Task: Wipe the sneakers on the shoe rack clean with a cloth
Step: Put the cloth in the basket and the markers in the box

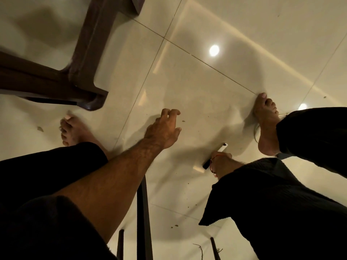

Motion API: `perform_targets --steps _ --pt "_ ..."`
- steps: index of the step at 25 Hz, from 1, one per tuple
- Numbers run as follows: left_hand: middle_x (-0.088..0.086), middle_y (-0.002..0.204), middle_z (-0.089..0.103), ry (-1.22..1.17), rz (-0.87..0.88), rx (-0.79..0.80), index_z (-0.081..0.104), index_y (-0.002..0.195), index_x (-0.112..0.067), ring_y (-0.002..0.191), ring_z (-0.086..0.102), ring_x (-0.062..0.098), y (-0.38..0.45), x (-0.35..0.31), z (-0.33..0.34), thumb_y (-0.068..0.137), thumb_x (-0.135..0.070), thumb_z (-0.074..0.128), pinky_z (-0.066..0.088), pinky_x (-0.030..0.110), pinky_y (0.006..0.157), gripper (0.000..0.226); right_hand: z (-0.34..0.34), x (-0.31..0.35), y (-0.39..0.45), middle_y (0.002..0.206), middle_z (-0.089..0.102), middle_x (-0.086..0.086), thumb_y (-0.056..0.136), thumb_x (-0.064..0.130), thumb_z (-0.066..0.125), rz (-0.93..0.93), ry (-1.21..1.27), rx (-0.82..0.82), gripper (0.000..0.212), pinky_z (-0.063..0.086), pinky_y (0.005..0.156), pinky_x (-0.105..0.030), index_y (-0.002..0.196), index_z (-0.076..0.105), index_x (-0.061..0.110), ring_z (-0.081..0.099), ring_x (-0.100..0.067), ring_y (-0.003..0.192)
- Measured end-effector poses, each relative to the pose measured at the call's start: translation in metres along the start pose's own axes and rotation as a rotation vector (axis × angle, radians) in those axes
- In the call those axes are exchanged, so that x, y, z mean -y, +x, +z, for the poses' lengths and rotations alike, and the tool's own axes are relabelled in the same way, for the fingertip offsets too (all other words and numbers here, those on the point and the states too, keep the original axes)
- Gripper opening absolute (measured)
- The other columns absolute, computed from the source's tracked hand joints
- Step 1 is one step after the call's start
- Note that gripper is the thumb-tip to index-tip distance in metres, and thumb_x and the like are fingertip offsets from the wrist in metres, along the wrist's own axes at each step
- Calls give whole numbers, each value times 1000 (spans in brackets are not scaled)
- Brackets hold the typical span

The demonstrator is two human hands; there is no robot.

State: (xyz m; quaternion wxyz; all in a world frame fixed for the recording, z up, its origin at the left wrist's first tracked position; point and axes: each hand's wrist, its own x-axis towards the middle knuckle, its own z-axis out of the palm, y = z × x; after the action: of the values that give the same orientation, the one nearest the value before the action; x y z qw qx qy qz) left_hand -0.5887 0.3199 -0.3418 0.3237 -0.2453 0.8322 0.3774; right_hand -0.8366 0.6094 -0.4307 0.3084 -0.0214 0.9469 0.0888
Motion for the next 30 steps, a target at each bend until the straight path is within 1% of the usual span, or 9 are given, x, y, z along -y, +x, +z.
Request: perform_targets --steps 5,7,9,11,13,17,23,27,30 --pt "3 151 31 -21 -46 -66 39 145 -24 122 54 32 -5 0 -12 100 -29 60 53 48 92 50 -13 11 -20 153 32 -22 108 33 20 156 186 16 52 25 115 -55 156 18 15 36 -44 136" --pt "4 150 31 -23 -56 -153 40 144 -22 120 55 32 -9 1 -31 100 -27 60 54 46 88 49 -14 46 -52 151 38 -19 105 36 27 169 330 35 53 31 111 -46 155 25 18 41 -41 133" --pt "4 150 31 -23 -62 -230 40 144 -22 118 56 32 -14 0 -56 100 -25 59 50 44 84 48 -7 116 -120 131 56 -15 101 25 41 242 771 123 42 46 87 -28 142 46 17 56 -35 114" --pt "3 150 31 -20 -68 -293 39 144 -23 118 56 33 -23 -3 -85 100 -26 59 46 43 81 48 -18 177 -178 106 60 -10 99 9 47 266 1137 218 29 45 58 -22 125 58 15 59 -27 89" --pt "2 150 31 -31 -61 -378 37 145 -23 119 56 34 -37 -9 -117 100 -26 59 48 45 84 50 -50 210 -190 93 58 -9 97 3 47 138 1293 215 26 45 49 -22 118 59 13 56 -23 75" --pt "2 149 36 -34 -1 -571 39 143 -23 119 58 30 -80 -26 -174 100 -27 57 50 49 91 47 -147 240 -209 81 53 -7 98 1 43 -113 1371 137 24 42 41 -20 115 59 9 48 -18 58" --pt "2 132 52 -15 210 -965 50 134 -21 106 64 27 -165 -59 -241 102 -33 51 58 48 86 35 -286 273 -273 74 51 -5 103 6 43 -563 1467 34 22 36 44 -24 119 56 12 43 -17 51" --pt "1 117 64 57 416 -1242 59 126 -17 90 68 18 -234 -80 -290 105 -32 50 61 34 75 28 -362 291 -329 73 51 -5 103 8 47 -855 1462 -74 17 33 42 -21 113 56 18 40 -16 50" --pt "3 113 66 7 526 -1440 61 122 -13 92 68 14 -290 -81 -331 105 -27 53 62 31 73 23 -407 314 -376 76 55 -4 97 17 52 -1065 1432 -129 17 37 48 -22 106 61 29 45 -16 57"
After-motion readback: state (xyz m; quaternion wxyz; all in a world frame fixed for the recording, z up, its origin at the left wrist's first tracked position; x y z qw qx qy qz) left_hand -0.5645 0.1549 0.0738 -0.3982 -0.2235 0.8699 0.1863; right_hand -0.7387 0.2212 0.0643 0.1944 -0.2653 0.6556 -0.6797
